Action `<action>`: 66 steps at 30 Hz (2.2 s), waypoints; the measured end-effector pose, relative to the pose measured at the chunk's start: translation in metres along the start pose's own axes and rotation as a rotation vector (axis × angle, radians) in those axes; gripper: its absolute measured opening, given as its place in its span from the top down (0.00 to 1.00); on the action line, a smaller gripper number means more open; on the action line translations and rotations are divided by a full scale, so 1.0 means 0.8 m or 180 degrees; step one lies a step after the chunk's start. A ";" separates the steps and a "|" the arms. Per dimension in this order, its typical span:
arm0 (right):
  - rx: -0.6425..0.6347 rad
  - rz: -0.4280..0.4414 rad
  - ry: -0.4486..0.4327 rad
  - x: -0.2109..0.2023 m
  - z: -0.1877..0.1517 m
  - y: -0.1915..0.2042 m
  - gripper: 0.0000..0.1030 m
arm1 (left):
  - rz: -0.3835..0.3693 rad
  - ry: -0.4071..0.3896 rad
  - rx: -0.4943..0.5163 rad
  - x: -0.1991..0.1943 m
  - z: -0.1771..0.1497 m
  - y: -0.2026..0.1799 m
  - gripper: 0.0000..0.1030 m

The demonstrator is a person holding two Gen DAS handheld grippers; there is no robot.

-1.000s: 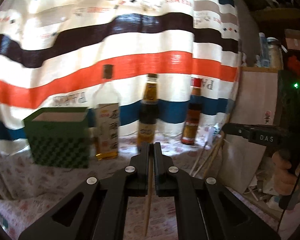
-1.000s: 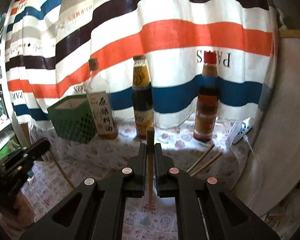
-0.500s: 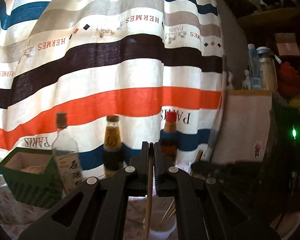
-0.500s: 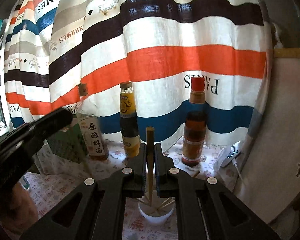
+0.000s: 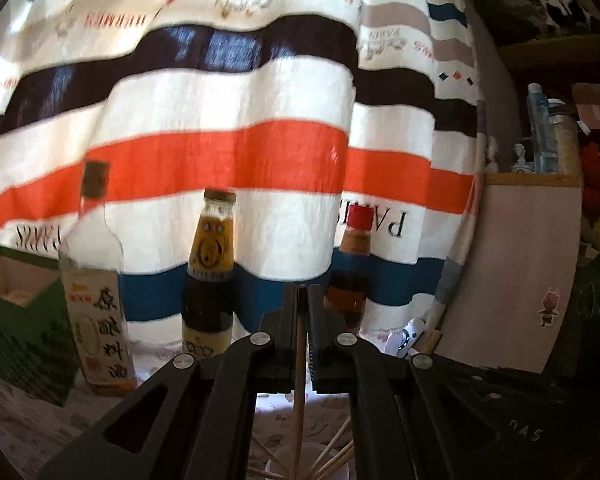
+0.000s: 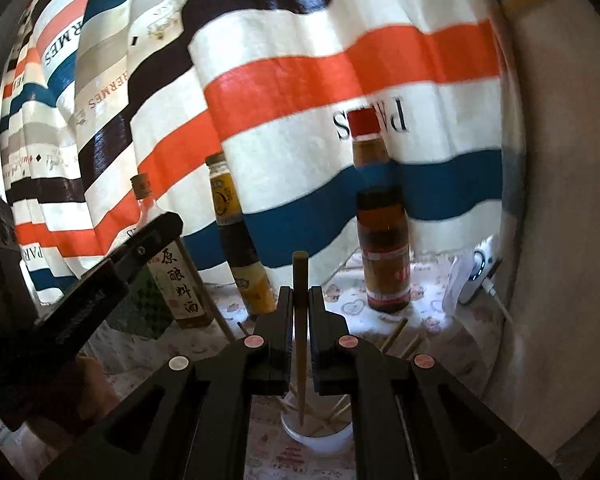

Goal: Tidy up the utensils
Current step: 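Lower the chopsticks into the cup and open both tools, then move both open tools back down toward the gold spoon on the table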

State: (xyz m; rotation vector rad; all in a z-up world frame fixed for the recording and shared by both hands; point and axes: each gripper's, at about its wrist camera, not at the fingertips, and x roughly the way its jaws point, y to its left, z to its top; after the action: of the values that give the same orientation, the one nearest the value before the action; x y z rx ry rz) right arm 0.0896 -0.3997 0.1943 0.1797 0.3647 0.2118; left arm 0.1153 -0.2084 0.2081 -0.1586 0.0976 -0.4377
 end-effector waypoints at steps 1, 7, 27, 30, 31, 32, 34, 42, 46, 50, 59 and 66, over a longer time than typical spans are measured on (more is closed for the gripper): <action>0.0007 -0.0010 0.0032 0.004 -0.002 -0.003 0.92 | -0.0028 0.0023 -0.0002 0.004 -0.004 0.002 0.96; 0.0020 -0.0076 0.0221 0.030 -0.022 -0.012 0.92 | -0.0081 0.0195 0.0003 0.018 -0.033 0.010 0.96; -0.0079 -0.0086 0.0540 0.049 -0.058 0.004 0.89 | -0.0140 0.0537 0.0155 -0.015 -0.060 0.044 0.60; 0.0017 -0.0117 0.0518 0.046 -0.056 0.002 0.69 | -0.0032 0.0434 0.0168 -0.038 -0.051 0.052 0.46; 0.0045 -0.0138 0.0491 0.043 -0.055 0.002 0.62 | -0.0011 0.0416 0.0151 -0.045 -0.049 0.056 0.43; 0.0058 -0.0156 0.0466 0.041 -0.054 0.002 0.57 | 0.0009 0.0409 0.0145 -0.051 -0.047 0.059 0.41; 0.0059 -0.0188 0.0387 0.031 -0.052 0.007 0.53 | 0.0111 0.0391 0.0177 -0.065 -0.043 0.065 0.34; -0.0262 -0.0316 -0.0010 -0.024 -0.051 0.050 0.34 | 0.0544 0.0220 0.0340 -0.129 -0.036 0.093 0.12; -0.0276 -0.0210 -0.0147 -0.051 -0.058 0.073 0.20 | 0.0618 0.0079 0.0352 -0.170 -0.041 0.107 0.01; -0.0204 -0.0124 -0.0194 -0.063 -0.076 0.090 0.16 | 0.0745 0.0023 0.0411 -0.201 -0.058 0.120 0.01; -0.0132 -0.0116 -0.0101 -0.053 -0.142 0.109 0.07 | 0.0905 0.0036 0.0307 -0.245 -0.109 0.155 0.01; -0.0143 -0.0801 -0.0081 -0.015 -0.194 0.095 0.01 | 0.1213 0.0462 0.0038 -0.231 -0.164 0.208 0.01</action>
State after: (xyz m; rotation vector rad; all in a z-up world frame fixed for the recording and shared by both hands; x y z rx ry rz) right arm 0.0082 -0.3087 0.0716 0.0907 0.3534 -0.0305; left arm 0.0009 0.0026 0.0615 -0.0932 0.2628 -0.0688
